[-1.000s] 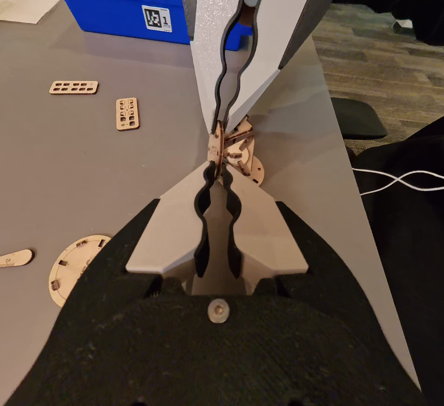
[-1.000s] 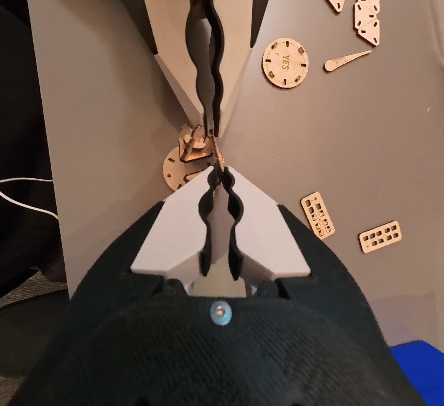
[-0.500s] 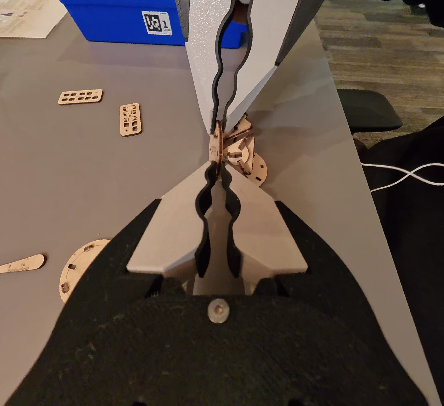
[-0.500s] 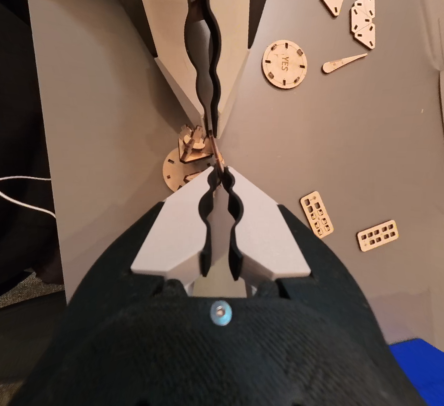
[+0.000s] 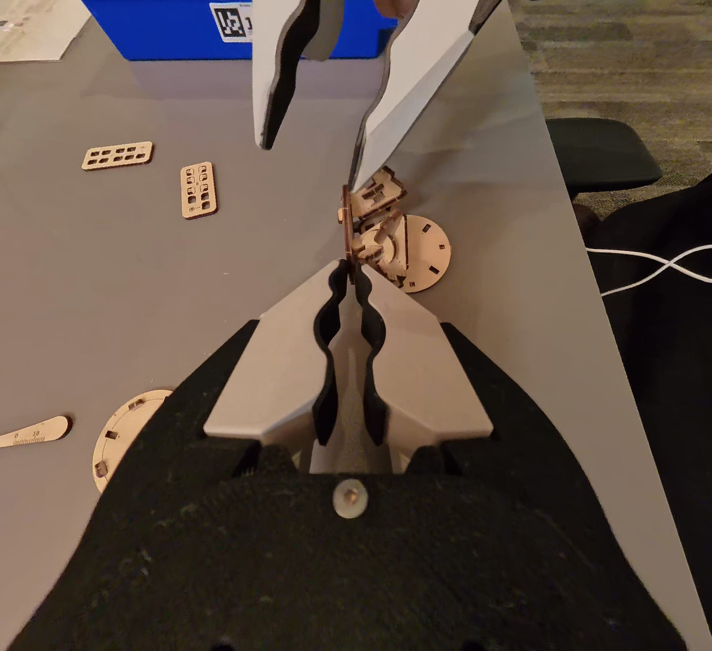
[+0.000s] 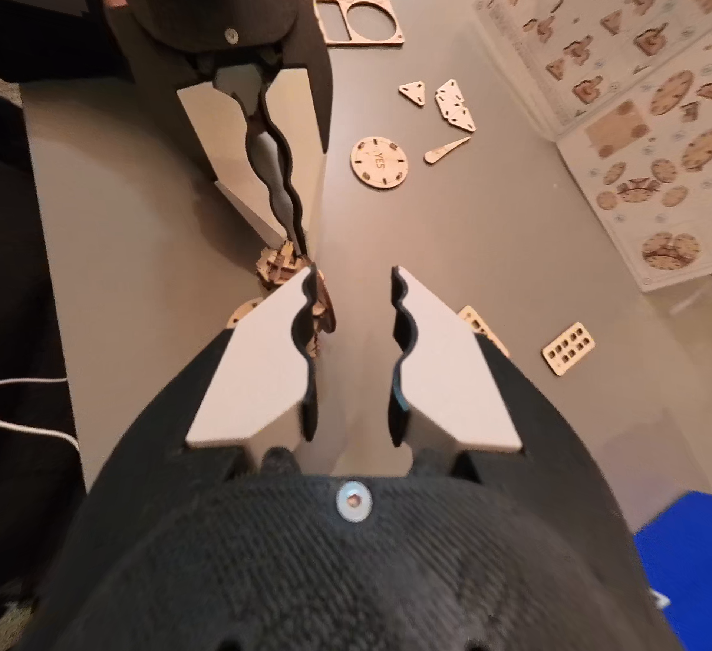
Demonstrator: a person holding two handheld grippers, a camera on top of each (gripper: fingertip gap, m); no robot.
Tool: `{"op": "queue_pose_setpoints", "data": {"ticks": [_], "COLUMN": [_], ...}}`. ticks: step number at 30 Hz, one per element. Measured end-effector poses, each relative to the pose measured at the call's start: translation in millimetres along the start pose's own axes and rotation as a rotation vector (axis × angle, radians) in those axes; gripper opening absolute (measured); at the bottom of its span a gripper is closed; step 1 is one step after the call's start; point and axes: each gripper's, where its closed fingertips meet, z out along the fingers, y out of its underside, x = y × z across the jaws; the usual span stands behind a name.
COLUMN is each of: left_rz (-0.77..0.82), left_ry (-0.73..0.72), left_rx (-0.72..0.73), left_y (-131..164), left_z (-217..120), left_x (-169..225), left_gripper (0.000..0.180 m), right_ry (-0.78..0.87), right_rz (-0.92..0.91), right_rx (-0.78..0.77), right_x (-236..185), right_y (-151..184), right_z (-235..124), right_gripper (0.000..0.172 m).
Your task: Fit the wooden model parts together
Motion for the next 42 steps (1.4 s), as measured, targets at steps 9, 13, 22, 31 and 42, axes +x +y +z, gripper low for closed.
{"op": "queue_pose_setpoints", "data": {"ticks": [9, 13, 22, 31, 42], "left_rz": [0.016, 0.023, 0.045, 0.023, -0.030], "left_ry": [-0.012, -0.010, -0.008, -0.008, 0.006], "left_rx": [0.003, 0.005, 0.009, 0.025, 0.011], "left_y": [-2.6, -3.5, -6.6, -6.9, -2.8], "left_z": [1.0, 1.4, 3.7, -2.2, -3.8], "left_x": [1.8, 3.3, 8.7, 3.8, 2.0], "left_gripper": [0.000, 0.000, 0.000, 0.000, 0.000], "right_ry": [0.125, 0.070, -0.008, 0.001, 0.004], "right_rz": [0.007, 0.057, 0.227, 0.294, 0.304], "right_rx": [0.054, 0.028, -0.102, -0.071, -0.046], "right_x": [-8.5, -28.5, -70.3, -64.0, -63.1], "right_y": [-2.4, 31.2, 78.6, 71.3, 69.8], "right_z": [-21.8, -30.2, 5.6, 17.0, 18.5], "right_gripper": [0.021, 0.008, 0.043, 0.039, 0.038]}}
